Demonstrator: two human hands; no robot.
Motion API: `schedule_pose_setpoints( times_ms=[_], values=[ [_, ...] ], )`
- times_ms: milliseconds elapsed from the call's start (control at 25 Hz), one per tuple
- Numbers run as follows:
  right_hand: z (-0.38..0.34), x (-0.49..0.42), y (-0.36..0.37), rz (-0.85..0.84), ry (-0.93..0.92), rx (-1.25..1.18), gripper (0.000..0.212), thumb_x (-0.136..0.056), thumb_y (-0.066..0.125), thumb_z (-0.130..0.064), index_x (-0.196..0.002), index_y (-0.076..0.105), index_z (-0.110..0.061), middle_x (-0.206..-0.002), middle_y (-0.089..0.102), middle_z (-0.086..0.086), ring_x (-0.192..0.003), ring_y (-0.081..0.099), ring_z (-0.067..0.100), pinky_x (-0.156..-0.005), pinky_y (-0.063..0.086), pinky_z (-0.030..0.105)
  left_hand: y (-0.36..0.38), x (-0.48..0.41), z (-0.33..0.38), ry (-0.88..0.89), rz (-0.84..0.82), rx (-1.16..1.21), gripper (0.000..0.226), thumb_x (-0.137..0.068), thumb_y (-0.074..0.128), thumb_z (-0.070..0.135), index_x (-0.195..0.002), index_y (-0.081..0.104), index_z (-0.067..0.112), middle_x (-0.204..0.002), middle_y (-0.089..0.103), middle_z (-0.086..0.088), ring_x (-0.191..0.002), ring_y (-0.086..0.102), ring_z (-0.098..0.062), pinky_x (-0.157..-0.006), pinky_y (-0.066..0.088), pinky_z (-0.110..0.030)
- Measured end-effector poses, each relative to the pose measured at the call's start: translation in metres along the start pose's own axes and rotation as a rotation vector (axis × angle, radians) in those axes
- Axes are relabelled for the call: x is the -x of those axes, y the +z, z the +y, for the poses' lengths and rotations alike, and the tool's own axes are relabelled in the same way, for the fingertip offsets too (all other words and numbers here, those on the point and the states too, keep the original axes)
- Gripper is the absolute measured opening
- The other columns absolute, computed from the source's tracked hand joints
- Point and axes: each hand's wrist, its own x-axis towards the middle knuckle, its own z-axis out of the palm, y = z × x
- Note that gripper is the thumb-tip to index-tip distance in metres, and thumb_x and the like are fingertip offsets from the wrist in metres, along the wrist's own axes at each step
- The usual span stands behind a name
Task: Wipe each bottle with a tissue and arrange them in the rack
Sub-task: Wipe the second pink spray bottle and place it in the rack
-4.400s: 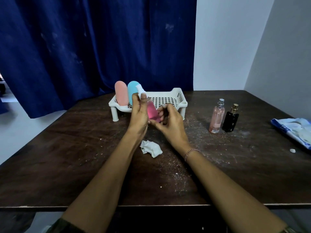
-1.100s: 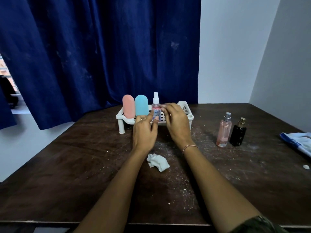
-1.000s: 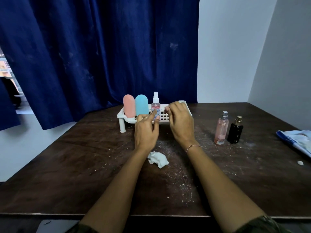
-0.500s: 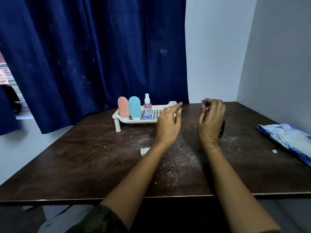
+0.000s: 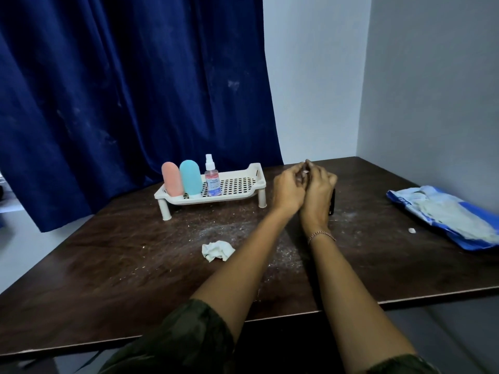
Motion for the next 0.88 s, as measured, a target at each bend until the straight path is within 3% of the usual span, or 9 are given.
schedule_pose_setpoints(
  times_ms=[160, 320, 440, 560, 680, 880],
  values=[
    [0.004, -0.001, 0.005, -0.004, 0.029, 0.015, 0.037, -0.093, 0.043, -0.002, -0.129, 0.049, -0.002, -0.121, 0.053, 0.018, -0.109, 0.040, 0.017, -0.090, 0.033, 0.017, 0.005, -0.012, -0.014, -0.093, -0.022, 0.013, 0.032, -0.090, 0.053, 0.005, -0.121, 0.061, 0.006, -0.115, 0.067, -0.012, -0.105, 0.062, -0.022, -0.093, 0.048, -0.030],
    [0.005, -0.001, 0.006, 0.058, 0.015, 0.043, 0.032, -0.090, 0.050, 0.000, -0.121, 0.059, -0.004, -0.113, 0.060, 0.014, -0.108, 0.046, 0.023, -0.087, 0.035, 0.019, 0.006, -0.016, -0.025, -0.155, -0.022, 0.122, 0.029, -0.086, 0.059, -0.001, -0.114, 0.063, 0.001, -0.110, 0.068, -0.013, -0.096, 0.062, -0.014, -0.093, 0.050, -0.027],
    [0.002, 0.000, 0.005, 0.097, 0.012, 0.004, 0.031, -0.088, 0.054, 0.000, -0.117, 0.062, -0.006, -0.109, 0.063, 0.011, -0.104, 0.049, 0.022, -0.090, 0.041, 0.024, -0.002, -0.015, -0.025, -0.116, -0.051, 0.180, 0.031, -0.084, 0.059, -0.007, -0.115, 0.061, -0.002, -0.111, 0.067, -0.015, -0.100, 0.062, -0.017, -0.094, 0.048, -0.026],
    [-0.003, 0.002, 0.006, 0.109, 0.012, -0.119, 0.035, -0.087, 0.058, -0.004, -0.121, 0.059, -0.013, -0.104, 0.064, 0.008, -0.096, 0.053, 0.017, -0.085, 0.036, 0.016, -0.019, -0.016, -0.027, -0.042, -0.065, 0.176, 0.032, -0.082, 0.061, -0.008, -0.113, 0.062, -0.001, -0.109, 0.068, -0.013, -0.099, 0.063, -0.016, -0.094, 0.048, -0.025],
    [-0.013, 0.009, 0.009, 0.050, -0.035, -0.280, 0.037, -0.087, 0.060, -0.005, -0.121, 0.053, -0.017, -0.098, 0.062, 0.007, -0.084, 0.057, 0.010, -0.077, 0.042, 0.011, -0.045, -0.018, -0.035, 0.047, -0.077, 0.022, 0.029, -0.082, 0.065, -0.002, -0.111, 0.065, 0.001, -0.106, 0.069, -0.011, -0.094, 0.063, -0.014, -0.089, 0.048, -0.021],
    [-0.021, 0.019, 0.023, -0.056, -0.117, -0.425, 0.038, -0.084, 0.064, -0.004, -0.117, 0.050, -0.016, -0.097, 0.065, 0.003, -0.085, 0.063, 0.010, -0.079, 0.055, 0.029, -0.084, -0.010, -0.053, 0.096, -0.079, -0.119, 0.027, -0.081, 0.069, 0.008, -0.108, 0.067, 0.003, -0.105, 0.070, -0.008, -0.096, 0.063, -0.013, -0.089, 0.046, -0.022]
  ],
)
